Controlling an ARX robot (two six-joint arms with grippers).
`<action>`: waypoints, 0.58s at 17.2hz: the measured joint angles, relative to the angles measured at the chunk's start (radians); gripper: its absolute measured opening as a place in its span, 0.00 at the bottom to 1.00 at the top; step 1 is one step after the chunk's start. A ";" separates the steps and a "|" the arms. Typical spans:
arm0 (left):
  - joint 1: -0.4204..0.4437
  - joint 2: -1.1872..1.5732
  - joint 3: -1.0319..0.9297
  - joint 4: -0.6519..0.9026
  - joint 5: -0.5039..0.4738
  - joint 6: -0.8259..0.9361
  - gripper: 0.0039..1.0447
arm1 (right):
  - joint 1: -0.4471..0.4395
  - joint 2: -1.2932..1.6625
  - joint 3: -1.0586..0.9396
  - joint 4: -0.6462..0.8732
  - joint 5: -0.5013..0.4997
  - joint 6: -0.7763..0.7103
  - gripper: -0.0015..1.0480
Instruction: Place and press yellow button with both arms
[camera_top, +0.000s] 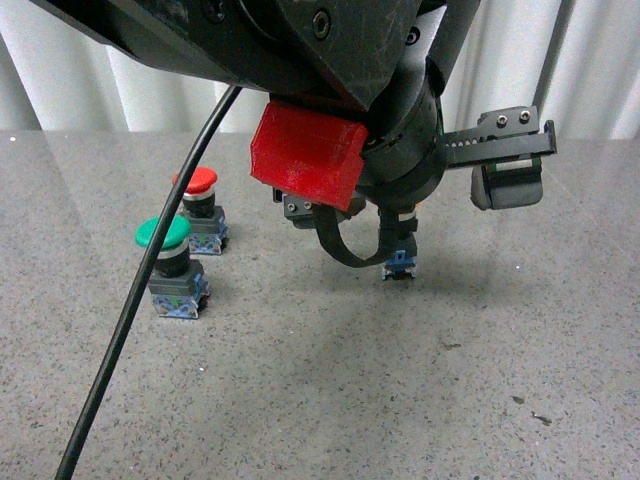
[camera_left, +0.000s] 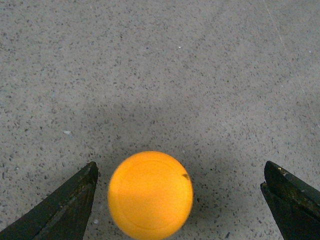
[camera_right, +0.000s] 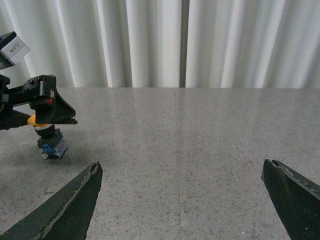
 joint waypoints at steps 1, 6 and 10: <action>0.000 0.000 -0.008 0.022 0.000 0.009 0.94 | 0.000 0.000 0.000 0.000 0.000 0.000 0.94; 0.000 0.000 -0.109 0.344 -0.051 0.092 0.94 | 0.000 0.000 0.000 0.000 0.000 0.000 0.94; -0.002 0.013 -0.203 0.781 -0.256 0.308 0.86 | 0.000 0.000 0.000 0.000 -0.001 0.000 0.94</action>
